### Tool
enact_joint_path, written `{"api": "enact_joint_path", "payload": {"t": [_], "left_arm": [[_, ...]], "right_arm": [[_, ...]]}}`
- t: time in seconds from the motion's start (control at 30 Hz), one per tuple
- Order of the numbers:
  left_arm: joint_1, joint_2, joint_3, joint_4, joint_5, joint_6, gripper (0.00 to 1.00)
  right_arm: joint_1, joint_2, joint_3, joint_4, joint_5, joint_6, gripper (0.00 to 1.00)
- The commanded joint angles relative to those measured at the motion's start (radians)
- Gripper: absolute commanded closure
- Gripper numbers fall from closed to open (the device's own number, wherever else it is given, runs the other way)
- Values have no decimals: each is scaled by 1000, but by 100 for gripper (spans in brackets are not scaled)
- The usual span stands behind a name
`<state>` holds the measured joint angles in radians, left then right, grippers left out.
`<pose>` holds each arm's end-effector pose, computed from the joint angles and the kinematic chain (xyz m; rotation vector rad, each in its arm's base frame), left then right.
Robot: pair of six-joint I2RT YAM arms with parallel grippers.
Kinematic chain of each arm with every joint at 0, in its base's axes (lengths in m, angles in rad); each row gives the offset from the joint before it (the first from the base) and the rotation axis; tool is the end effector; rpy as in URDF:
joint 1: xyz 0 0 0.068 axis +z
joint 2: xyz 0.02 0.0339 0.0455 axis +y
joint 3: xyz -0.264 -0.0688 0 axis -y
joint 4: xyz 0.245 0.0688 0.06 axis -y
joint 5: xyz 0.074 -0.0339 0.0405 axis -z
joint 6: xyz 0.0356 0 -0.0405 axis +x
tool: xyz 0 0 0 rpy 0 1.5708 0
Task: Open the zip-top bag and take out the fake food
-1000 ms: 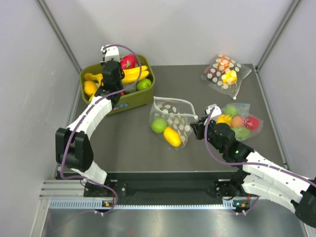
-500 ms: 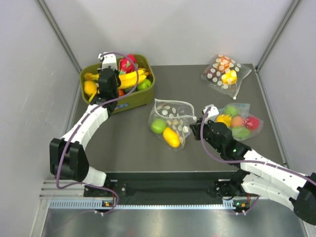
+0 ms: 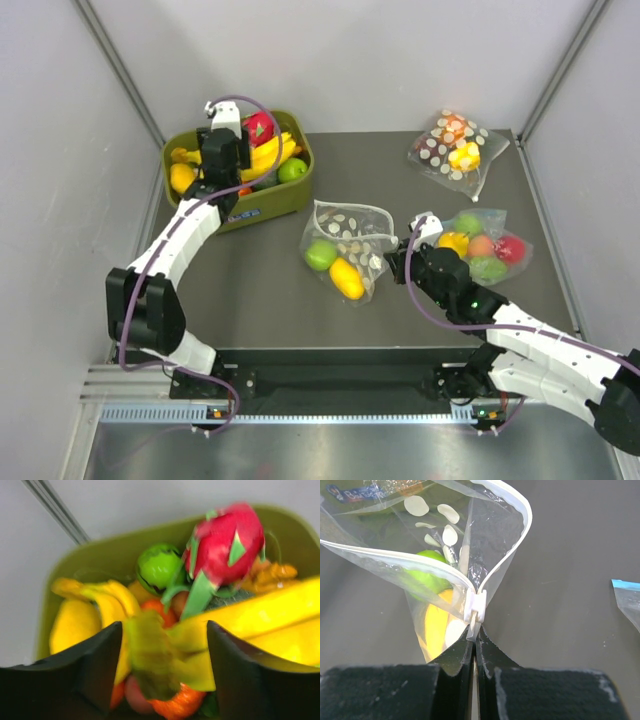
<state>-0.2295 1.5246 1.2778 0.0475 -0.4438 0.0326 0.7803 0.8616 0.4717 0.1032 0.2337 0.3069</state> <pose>0.3580 -0.0679 0.3545 -0.0904 1.7548 0.2490 0.1491 0.1360 0.2455 -0.2800 1.8633 0.5373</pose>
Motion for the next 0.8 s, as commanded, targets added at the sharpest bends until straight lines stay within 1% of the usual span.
{"api": "enact_joint_path", "payload": {"t": [0.0,0.03,0.17,0.2,0.23,0.43,0.47,0.6,0.77], "left_arm": [[-4,54,15,-140,47,-25,23],[-4,54,15,-135,45,-28,17],[-4,54,49,-126,51,-31,5],[-4,54,49,-126,51,-31,5],[-4,48,51,-124,53,-31,2],[-4,-9,46,-98,53,-31,1],[-4,-21,45,-97,57,-57,1],[-4,-86,25,-57,105,-68,1],[-4,-141,41,-66,105,-71,1]], "right_arm": [[-9,-3,45,12,-2,-8,100],[-9,-3,45,10,-2,-6,100],[-9,-3,48,3,-4,-9,100],[-9,-3,48,3,-2,-9,100],[-10,-4,48,3,-4,-8,100],[-9,2,53,3,-8,-6,100],[-9,2,53,6,-8,-8,100],[-9,7,54,6,-11,-9,100],[-9,2,53,4,-13,-9,100]]}}
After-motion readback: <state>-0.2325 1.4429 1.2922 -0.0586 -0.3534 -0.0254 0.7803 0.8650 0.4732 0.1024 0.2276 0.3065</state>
